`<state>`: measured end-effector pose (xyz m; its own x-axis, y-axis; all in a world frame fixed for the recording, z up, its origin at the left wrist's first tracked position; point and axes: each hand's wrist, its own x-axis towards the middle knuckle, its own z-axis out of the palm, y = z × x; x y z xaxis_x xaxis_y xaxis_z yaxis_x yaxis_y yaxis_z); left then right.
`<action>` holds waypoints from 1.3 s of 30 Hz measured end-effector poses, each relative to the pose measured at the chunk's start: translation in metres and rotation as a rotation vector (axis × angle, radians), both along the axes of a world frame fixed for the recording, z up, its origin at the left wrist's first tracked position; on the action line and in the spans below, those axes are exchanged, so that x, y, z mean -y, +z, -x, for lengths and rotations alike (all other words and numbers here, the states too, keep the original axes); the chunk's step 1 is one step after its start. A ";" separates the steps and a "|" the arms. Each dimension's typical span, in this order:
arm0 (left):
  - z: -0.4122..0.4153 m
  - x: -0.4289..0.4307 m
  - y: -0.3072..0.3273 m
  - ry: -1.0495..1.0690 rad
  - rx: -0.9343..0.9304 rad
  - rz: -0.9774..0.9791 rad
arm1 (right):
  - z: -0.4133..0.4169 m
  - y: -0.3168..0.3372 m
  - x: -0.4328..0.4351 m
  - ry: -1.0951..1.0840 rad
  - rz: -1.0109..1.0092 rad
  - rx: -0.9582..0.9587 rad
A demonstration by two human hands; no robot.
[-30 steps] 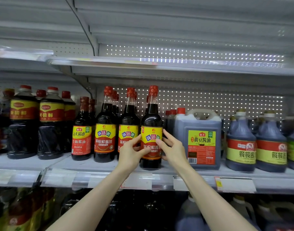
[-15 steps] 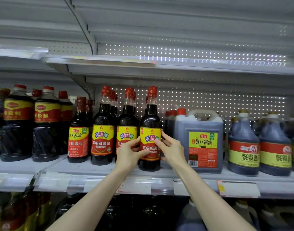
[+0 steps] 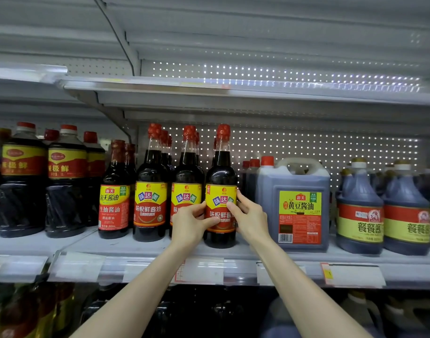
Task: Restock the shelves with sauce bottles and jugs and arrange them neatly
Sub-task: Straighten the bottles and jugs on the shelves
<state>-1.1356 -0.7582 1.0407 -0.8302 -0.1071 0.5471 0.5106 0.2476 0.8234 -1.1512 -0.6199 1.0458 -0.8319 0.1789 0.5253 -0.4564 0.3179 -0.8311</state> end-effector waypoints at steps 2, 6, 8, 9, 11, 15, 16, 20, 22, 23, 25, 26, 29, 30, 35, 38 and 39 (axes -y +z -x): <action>0.001 -0.001 -0.001 -0.012 0.014 -0.024 | 0.000 -0.002 0.000 -0.029 -0.036 -0.004; 0.005 0.000 -0.001 -0.023 0.016 -0.038 | 0.002 -0.004 0.003 -0.038 -0.023 -0.018; 0.007 0.000 -0.002 -0.017 0.010 -0.029 | 0.005 -0.005 0.006 -0.039 -0.020 -0.016; 0.008 0.000 -0.002 -0.013 0.007 -0.023 | 0.006 -0.005 0.006 -0.042 -0.024 -0.017; 0.011 -0.001 -0.003 -0.010 0.004 -0.008 | 0.008 -0.006 0.006 -0.055 -0.035 -0.019; 0.016 -0.002 -0.003 -0.003 0.005 0.013 | 0.012 -0.008 0.007 -0.047 -0.012 -0.012; 0.017 -0.002 -0.003 0.002 0.003 0.020 | 0.014 -0.008 0.008 -0.046 -0.007 -0.013; 0.022 -0.003 -0.003 0.014 -0.009 0.041 | 0.020 -0.009 0.008 -0.056 -0.008 -0.011; 0.024 -0.004 -0.003 0.012 -0.007 0.042 | 0.022 -0.010 0.009 -0.051 -0.001 -0.005; 0.024 -0.005 -0.003 0.012 -0.006 0.039 | 0.023 -0.011 0.009 -0.048 0.003 -0.005; 0.026 -0.006 -0.004 0.017 -0.013 0.039 | 0.024 -0.011 0.009 -0.047 0.007 -0.002; 0.026 -0.006 -0.004 0.017 -0.020 0.043 | 0.025 -0.011 0.010 -0.049 0.007 0.000; 0.026 -0.007 -0.005 0.010 -0.032 0.050 | 0.027 -0.011 0.010 -0.030 0.015 -0.012; 0.025 -0.007 -0.005 0.011 -0.035 0.051 | 0.027 -0.011 0.010 -0.021 0.023 -0.012; 0.025 -0.008 -0.007 0.012 -0.037 0.033 | 0.025 -0.013 0.010 0.001 0.045 -0.007; 0.023 -0.008 -0.008 0.011 -0.048 0.040 | 0.025 -0.015 0.010 -0.009 0.039 -0.002; 0.023 -0.008 -0.008 0.013 -0.053 0.042 | 0.025 -0.015 0.010 -0.017 0.034 -0.003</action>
<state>-1.1585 -0.7502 1.0330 -0.7989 -0.0933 0.5941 0.5494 0.2885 0.7841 -1.1766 -0.6302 1.0307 -0.8272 0.2110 0.5207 -0.4532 0.2972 -0.8404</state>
